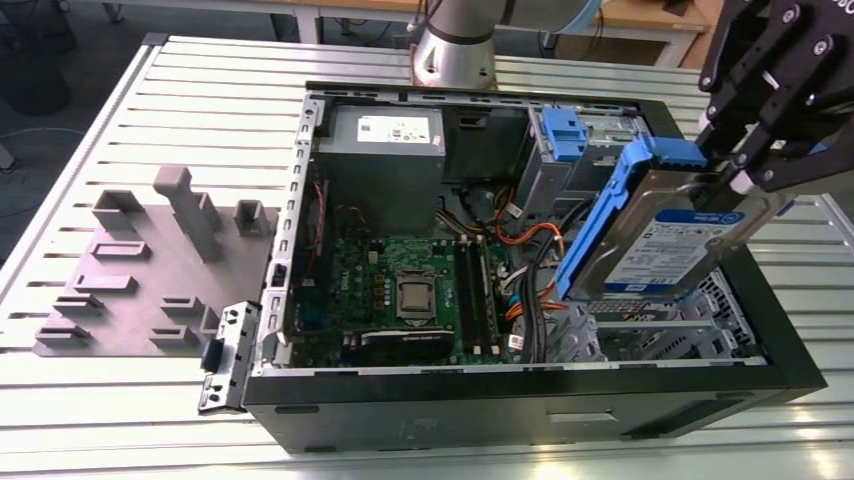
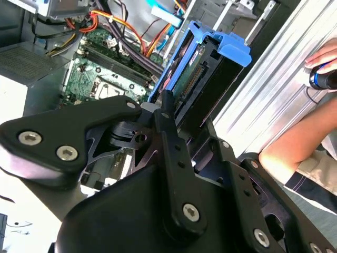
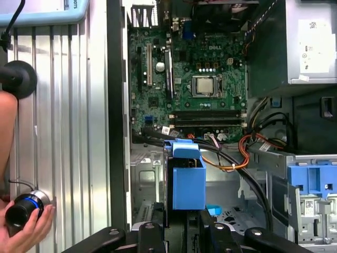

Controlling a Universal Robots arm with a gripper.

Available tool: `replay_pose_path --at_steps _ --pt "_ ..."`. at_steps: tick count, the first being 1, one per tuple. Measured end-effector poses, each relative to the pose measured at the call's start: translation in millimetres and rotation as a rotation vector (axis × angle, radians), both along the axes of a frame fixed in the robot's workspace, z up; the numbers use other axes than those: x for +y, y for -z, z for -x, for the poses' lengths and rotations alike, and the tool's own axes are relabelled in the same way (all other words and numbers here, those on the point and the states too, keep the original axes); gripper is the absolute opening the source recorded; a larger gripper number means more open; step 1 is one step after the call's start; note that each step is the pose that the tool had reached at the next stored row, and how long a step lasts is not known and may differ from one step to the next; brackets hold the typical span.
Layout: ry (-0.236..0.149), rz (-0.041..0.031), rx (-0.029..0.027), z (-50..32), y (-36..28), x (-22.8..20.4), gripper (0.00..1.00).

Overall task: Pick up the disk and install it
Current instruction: 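Insert the disk into the insertion slot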

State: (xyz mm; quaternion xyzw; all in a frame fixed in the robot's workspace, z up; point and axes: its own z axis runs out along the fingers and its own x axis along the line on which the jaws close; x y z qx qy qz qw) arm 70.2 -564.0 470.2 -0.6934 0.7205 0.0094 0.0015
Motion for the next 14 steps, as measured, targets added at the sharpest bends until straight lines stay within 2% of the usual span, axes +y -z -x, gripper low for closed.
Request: replay_pose_path --at_steps 9,14 --pt "0.0 -0.0001 0.0 -21.4 4.4 -2.5 0.35" --pt "0.0 0.0001 0.0 -29.9 8.1 -3.0 0.35"
